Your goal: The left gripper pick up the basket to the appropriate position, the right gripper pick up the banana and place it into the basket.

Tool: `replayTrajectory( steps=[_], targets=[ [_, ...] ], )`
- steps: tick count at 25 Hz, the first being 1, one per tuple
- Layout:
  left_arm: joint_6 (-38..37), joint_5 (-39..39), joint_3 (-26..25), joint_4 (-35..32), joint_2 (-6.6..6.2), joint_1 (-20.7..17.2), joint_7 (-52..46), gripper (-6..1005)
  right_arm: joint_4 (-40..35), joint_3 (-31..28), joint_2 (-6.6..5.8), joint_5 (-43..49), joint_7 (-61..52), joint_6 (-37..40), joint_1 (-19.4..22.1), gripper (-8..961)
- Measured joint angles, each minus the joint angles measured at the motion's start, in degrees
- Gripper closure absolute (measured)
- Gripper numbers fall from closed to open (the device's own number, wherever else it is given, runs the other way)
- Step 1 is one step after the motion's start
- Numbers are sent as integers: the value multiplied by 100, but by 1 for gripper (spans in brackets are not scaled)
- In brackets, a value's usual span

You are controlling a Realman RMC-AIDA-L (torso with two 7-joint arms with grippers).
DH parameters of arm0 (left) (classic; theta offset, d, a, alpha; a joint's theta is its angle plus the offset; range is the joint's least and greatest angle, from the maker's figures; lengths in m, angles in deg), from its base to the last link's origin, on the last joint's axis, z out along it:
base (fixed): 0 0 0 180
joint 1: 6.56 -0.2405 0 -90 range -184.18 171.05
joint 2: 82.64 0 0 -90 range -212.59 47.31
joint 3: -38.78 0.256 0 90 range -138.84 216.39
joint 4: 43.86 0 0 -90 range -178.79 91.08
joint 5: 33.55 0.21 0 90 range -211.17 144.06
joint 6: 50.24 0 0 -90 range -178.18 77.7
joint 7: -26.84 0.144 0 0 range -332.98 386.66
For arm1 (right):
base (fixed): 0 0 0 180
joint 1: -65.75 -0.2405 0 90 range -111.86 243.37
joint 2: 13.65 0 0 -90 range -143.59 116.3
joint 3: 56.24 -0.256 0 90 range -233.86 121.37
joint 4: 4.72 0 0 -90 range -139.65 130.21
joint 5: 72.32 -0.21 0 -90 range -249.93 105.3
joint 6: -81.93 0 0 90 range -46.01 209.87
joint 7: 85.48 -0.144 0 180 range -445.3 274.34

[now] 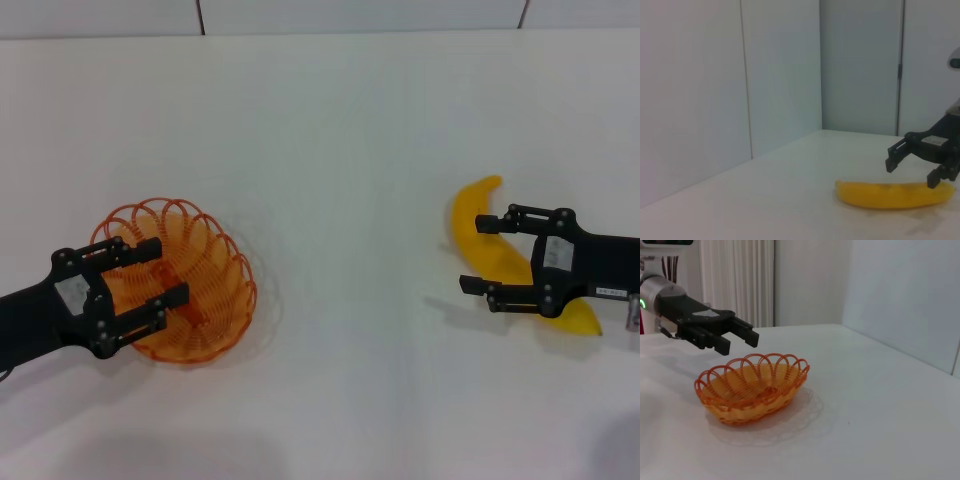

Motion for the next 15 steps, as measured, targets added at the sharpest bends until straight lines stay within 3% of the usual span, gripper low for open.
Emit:
replayTrajectory(
  steps=[15],
  targets=[
    [-59,-69,-25,-58,-4,51,-254,383,8,-23,0,-24,3,45,-1,168]
  ],
)
